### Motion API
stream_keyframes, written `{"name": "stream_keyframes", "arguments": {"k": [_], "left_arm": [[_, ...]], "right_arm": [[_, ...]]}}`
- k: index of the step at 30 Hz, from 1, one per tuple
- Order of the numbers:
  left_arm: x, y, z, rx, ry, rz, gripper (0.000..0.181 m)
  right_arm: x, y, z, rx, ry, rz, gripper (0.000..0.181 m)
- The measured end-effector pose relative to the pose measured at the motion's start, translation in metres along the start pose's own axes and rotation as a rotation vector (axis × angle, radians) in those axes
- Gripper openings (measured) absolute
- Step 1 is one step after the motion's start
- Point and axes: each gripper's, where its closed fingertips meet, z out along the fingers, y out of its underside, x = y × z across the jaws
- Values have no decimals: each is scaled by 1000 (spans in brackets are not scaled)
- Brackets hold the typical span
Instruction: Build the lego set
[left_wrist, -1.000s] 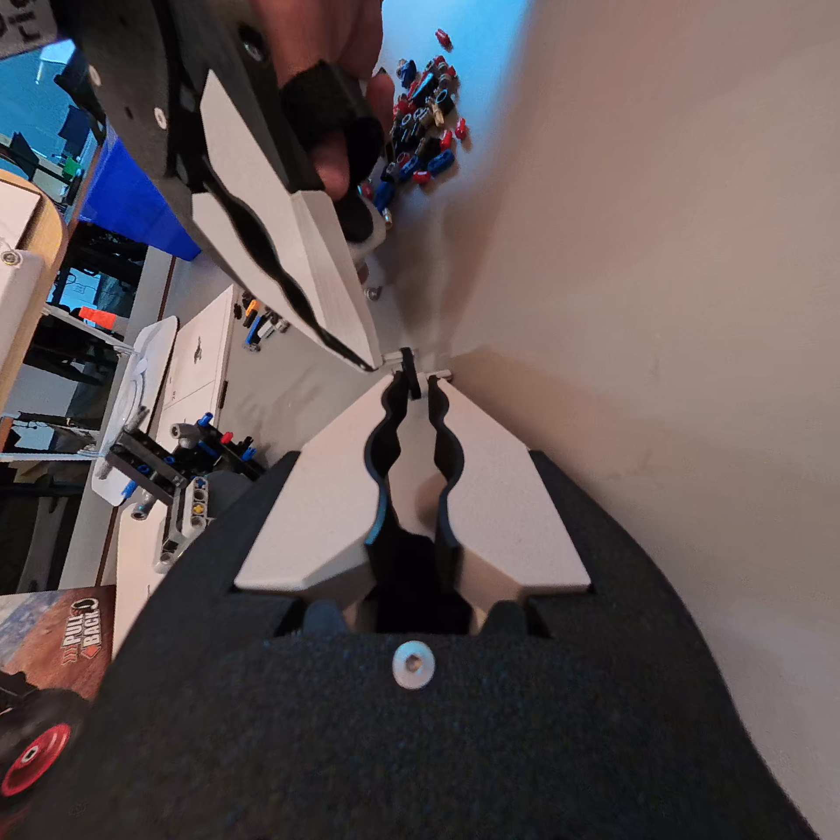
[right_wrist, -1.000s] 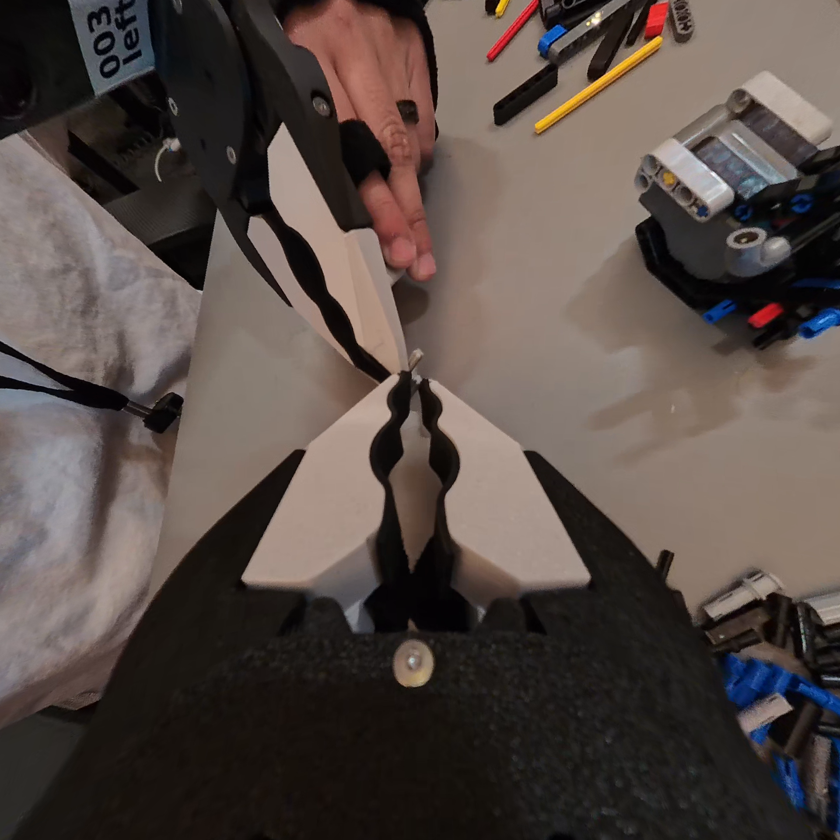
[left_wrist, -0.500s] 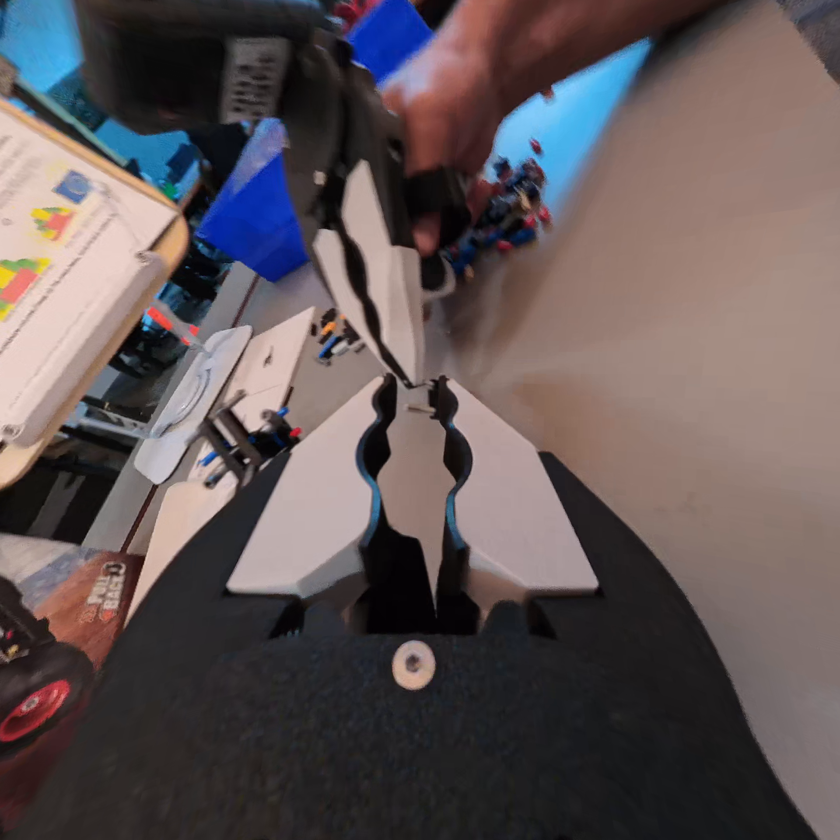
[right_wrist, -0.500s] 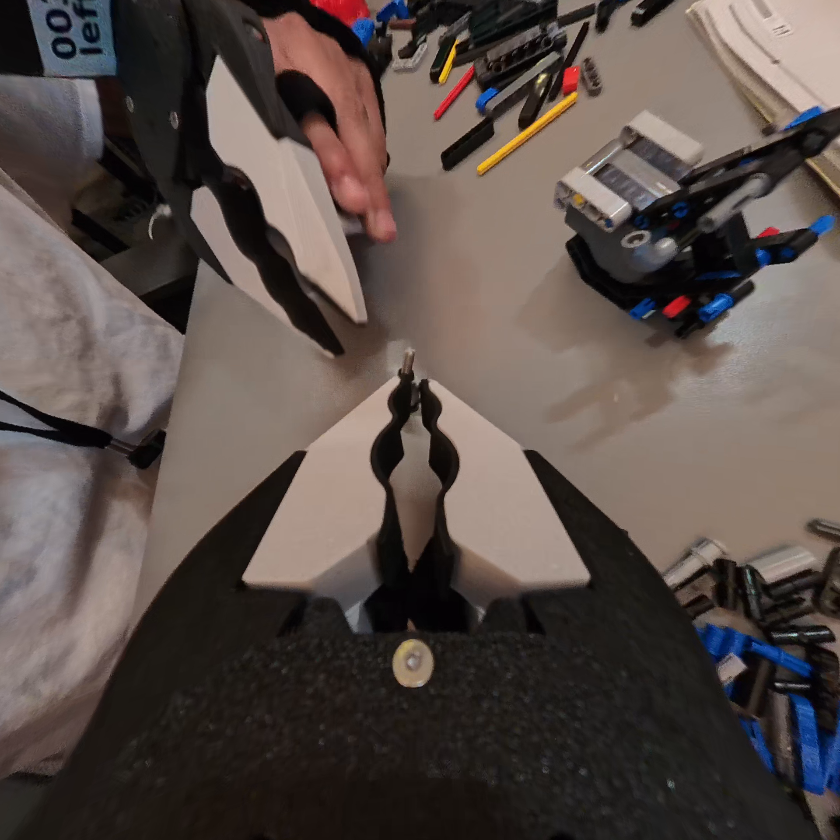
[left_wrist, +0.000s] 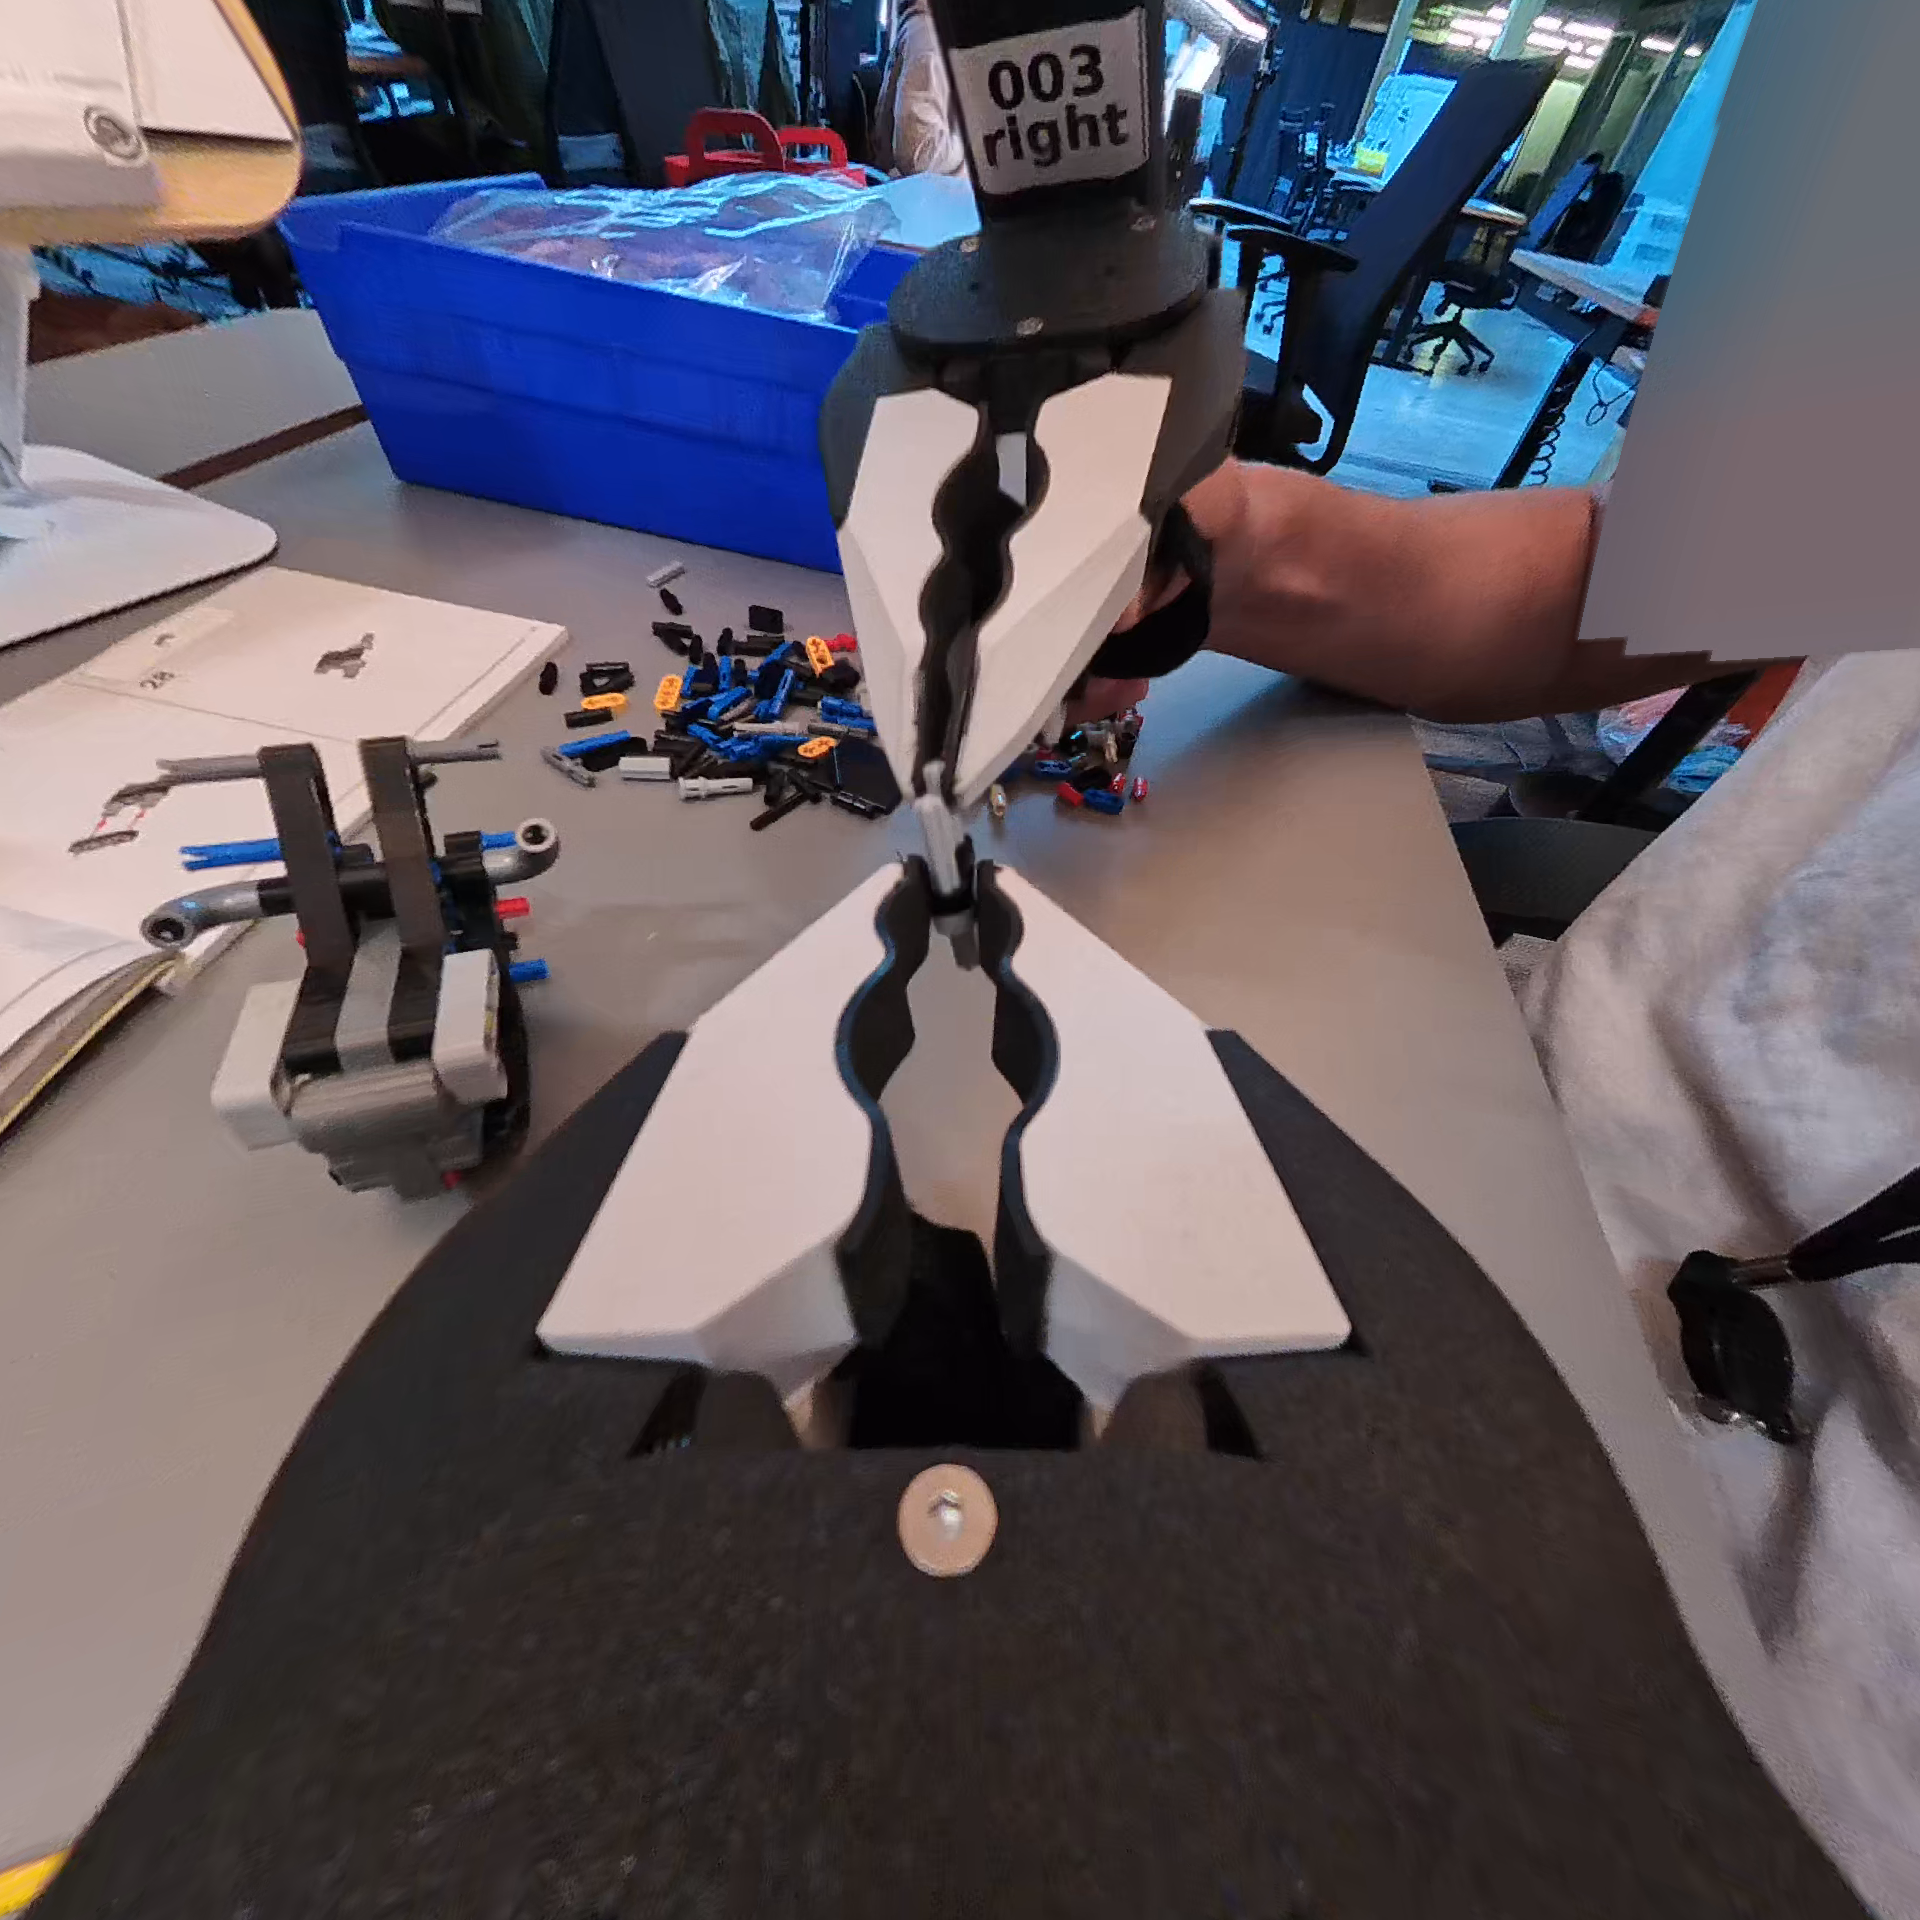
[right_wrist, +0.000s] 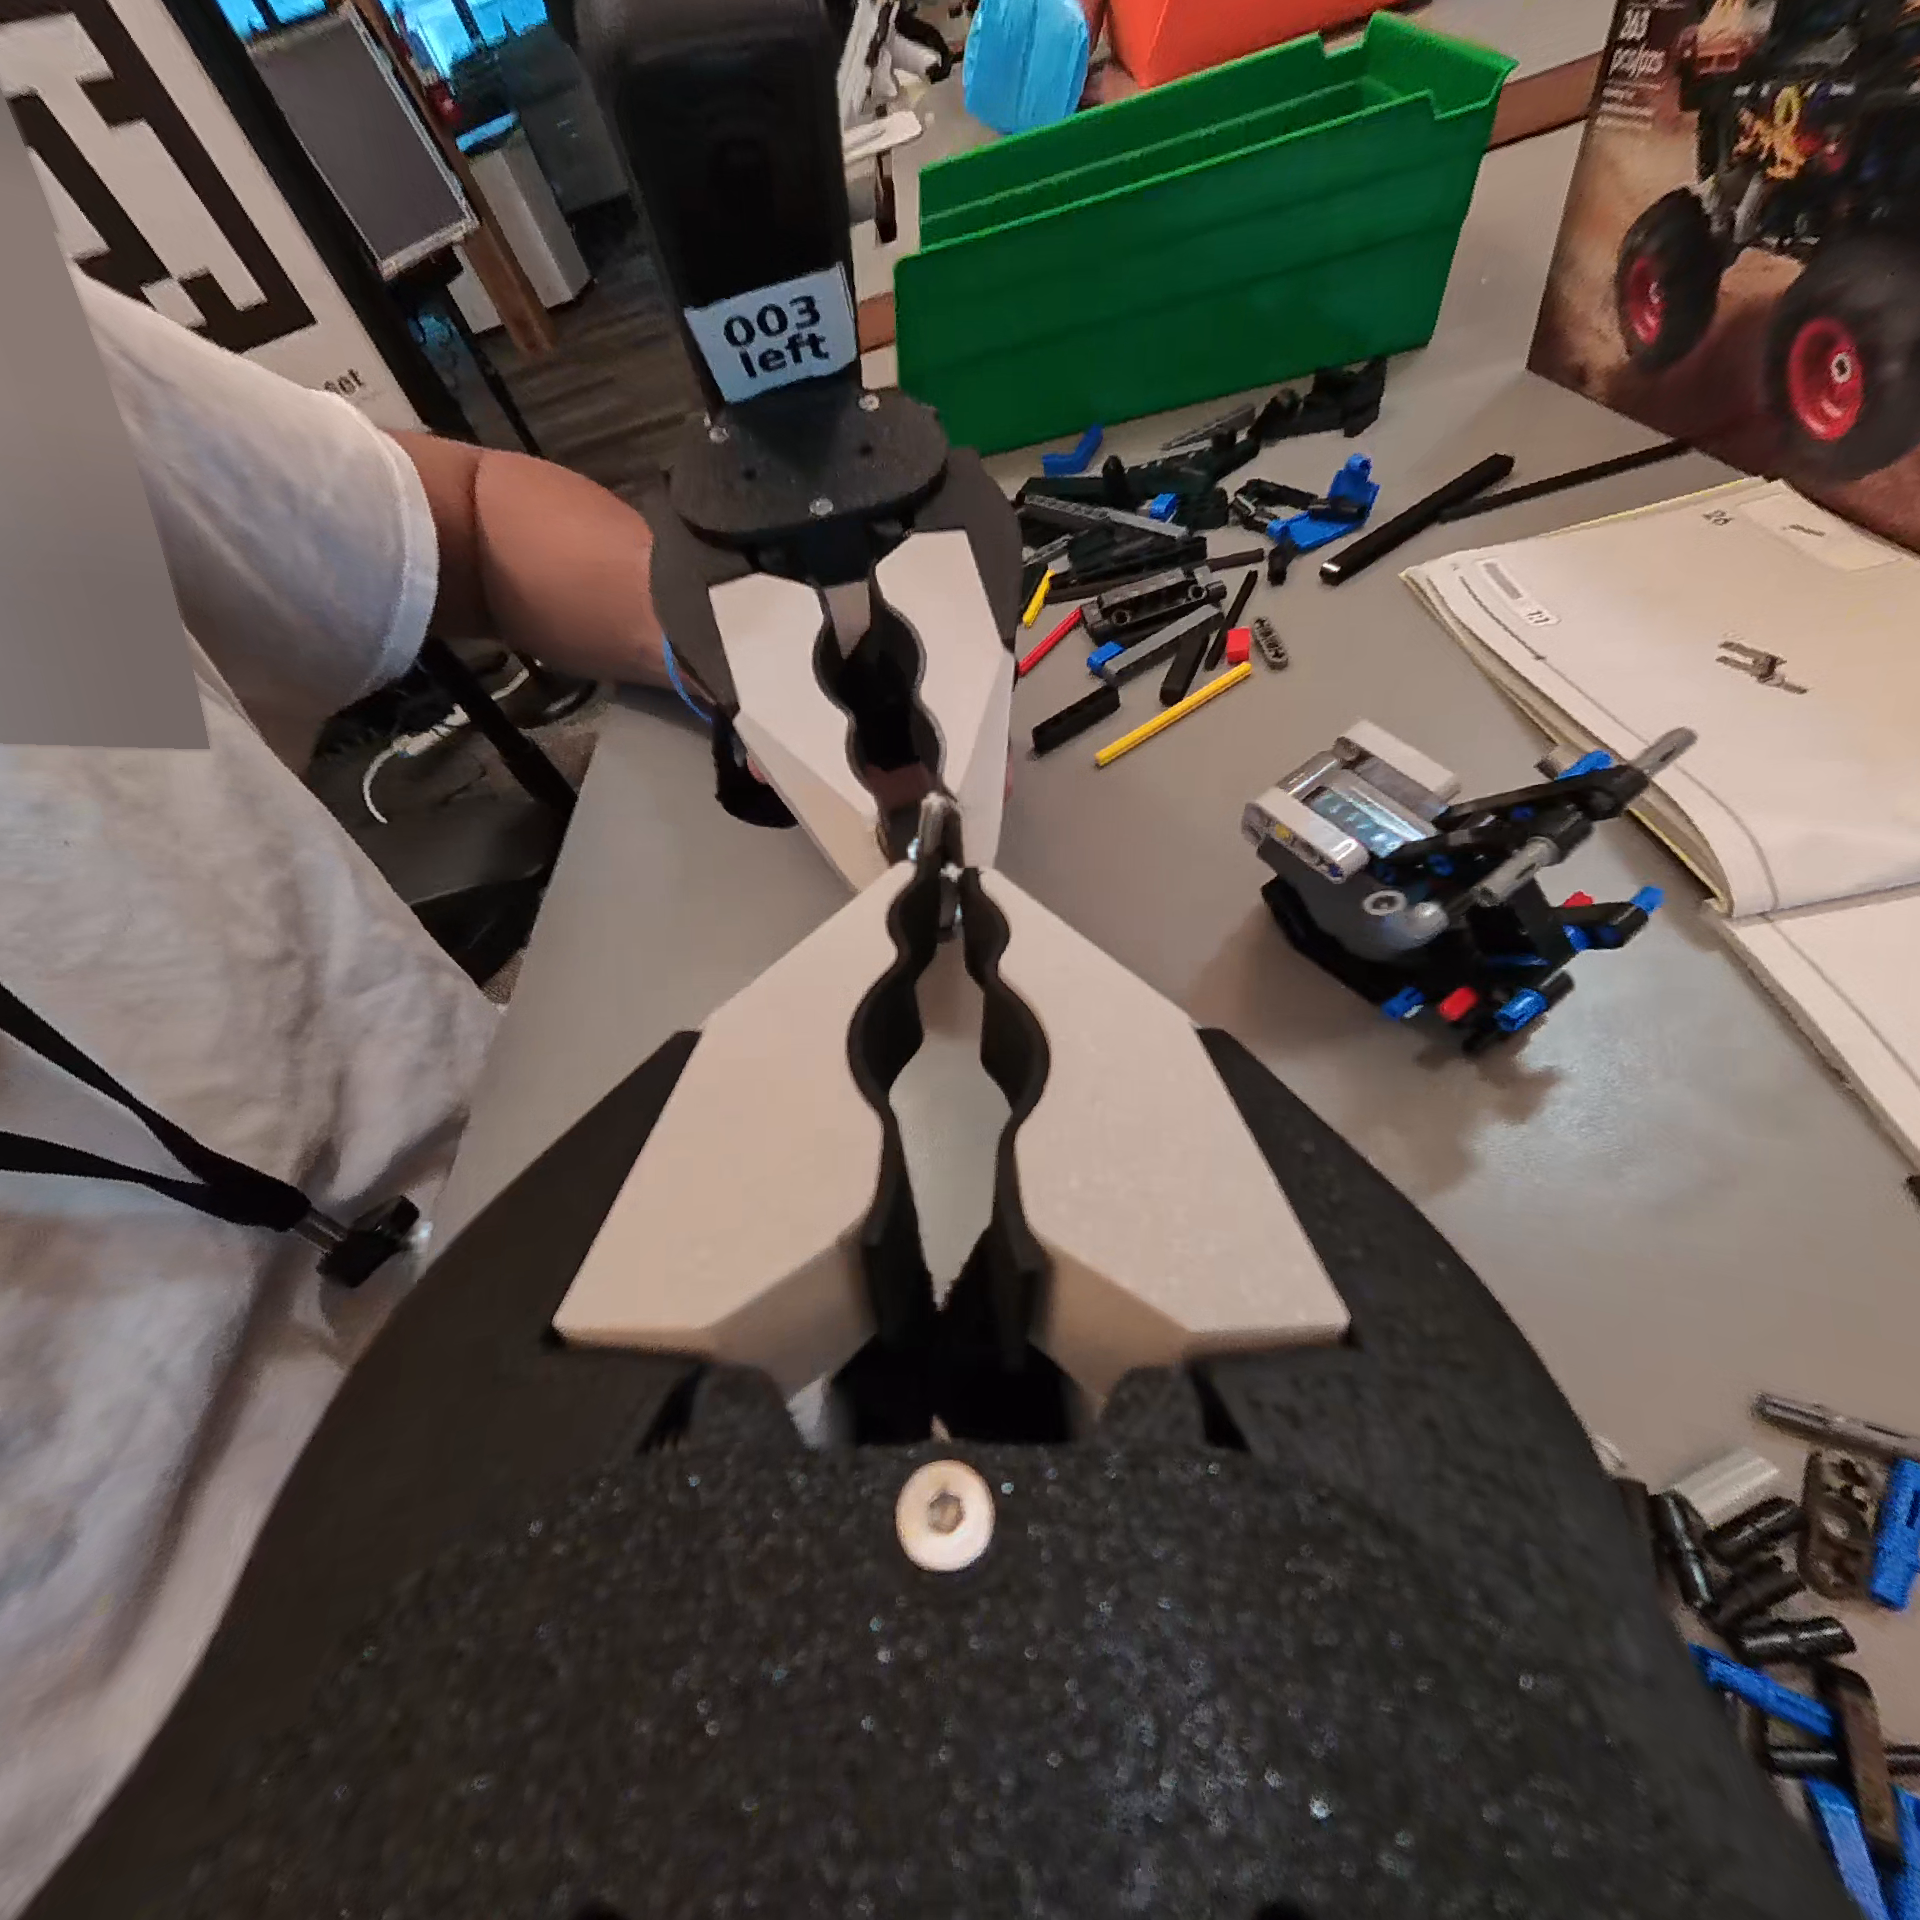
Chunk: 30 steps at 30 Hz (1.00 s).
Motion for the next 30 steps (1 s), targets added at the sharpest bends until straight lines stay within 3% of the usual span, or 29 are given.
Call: {"name": "stream_keyframes", "arguments": {"k": [21,30], "left_arm": [[8,-11,-4,78,83,-105,5],[4,-11,-4,79,92,-131,6]], "right_arm": [[-9,0,1,-3,-39,-3,3],[-5,-6,1,42,-56,108,3]]}}
